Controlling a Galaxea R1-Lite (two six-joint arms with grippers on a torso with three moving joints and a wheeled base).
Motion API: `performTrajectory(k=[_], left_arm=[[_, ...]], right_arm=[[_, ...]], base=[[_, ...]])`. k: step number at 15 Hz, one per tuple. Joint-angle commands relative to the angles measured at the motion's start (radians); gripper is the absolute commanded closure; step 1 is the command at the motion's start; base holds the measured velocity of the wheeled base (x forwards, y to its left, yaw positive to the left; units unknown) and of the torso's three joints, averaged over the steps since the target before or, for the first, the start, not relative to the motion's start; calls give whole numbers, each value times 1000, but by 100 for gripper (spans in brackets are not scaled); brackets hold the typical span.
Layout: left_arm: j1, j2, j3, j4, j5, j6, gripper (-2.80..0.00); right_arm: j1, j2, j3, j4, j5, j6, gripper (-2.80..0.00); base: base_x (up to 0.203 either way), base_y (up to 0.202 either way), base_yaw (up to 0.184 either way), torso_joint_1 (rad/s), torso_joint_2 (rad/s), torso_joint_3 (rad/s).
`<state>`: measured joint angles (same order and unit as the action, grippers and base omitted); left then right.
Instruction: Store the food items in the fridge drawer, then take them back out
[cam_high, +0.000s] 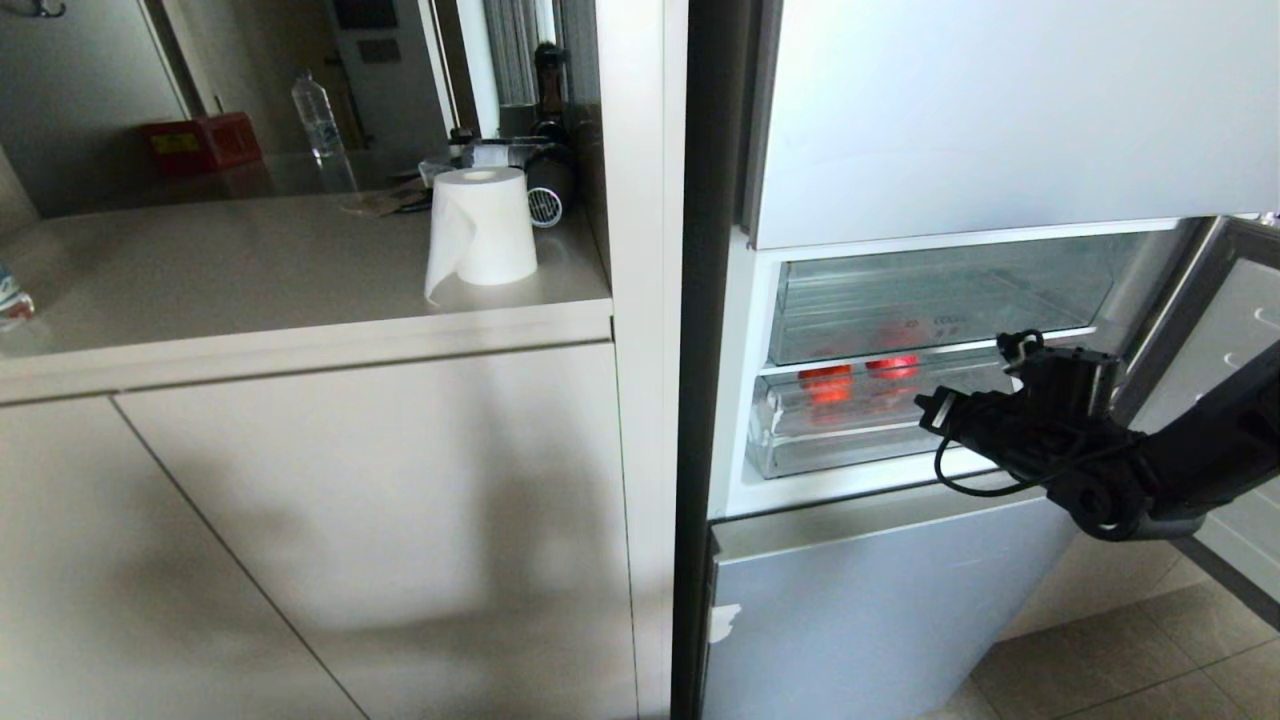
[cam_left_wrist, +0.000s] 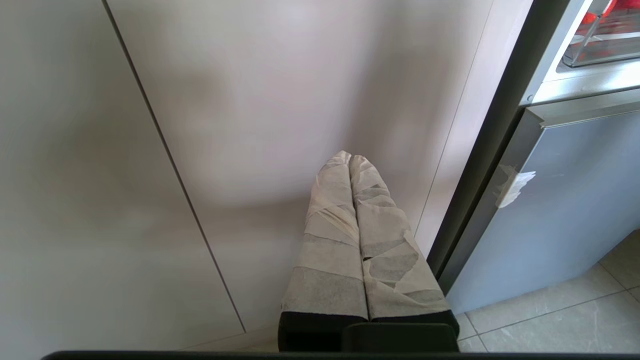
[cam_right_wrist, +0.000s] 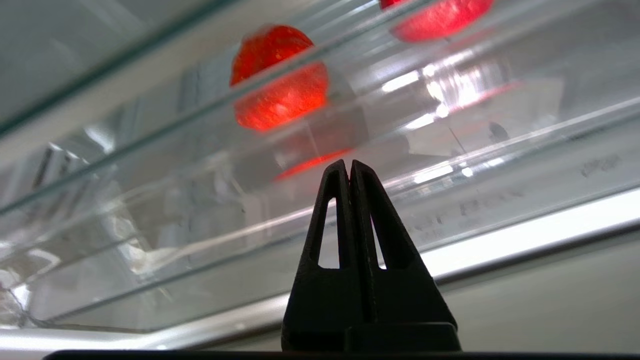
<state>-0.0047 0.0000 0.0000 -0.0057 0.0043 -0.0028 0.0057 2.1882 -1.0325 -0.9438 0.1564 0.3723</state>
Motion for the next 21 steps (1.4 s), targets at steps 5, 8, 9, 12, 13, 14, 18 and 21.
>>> performTrajectory(k=[5,8,9,12,13,14,18,21], left_arm=[[0,2,0,0,0,0,0],[0,2,0,0,0,0,0],[0,2,0,0,0,0,0],[0,2,0,0,0,0,0],[0,2,0,0,0,0,0],[0,2,0,0,0,0,0],[0,2,0,0,0,0,0],[0,2,0,0,0,0,0]], right_arm=[[29,59,-74,-3,-8,14,0],[31,-12,82,-39,-6,17,0],[31,-50,157,-77,-6,18,0],[31,-263,383,-160,-7,9,0],[32,-359,449,-169,-7,0,0],[32,-451,510,-172,-7,-17,0],[27,-868,763,-89,-43,-134,0],[26,-1245,906,115,-113,-208,0]], base=[[0,0,0,0,0,0],[0,0,0,0,0,0],[0,0,0,0,0,0],[0,0,0,0,0,0],[0,0,0,0,0,0],[0,0,0,0,0,0],[0,0,0,0,0,0],[0,0,0,0,0,0]])
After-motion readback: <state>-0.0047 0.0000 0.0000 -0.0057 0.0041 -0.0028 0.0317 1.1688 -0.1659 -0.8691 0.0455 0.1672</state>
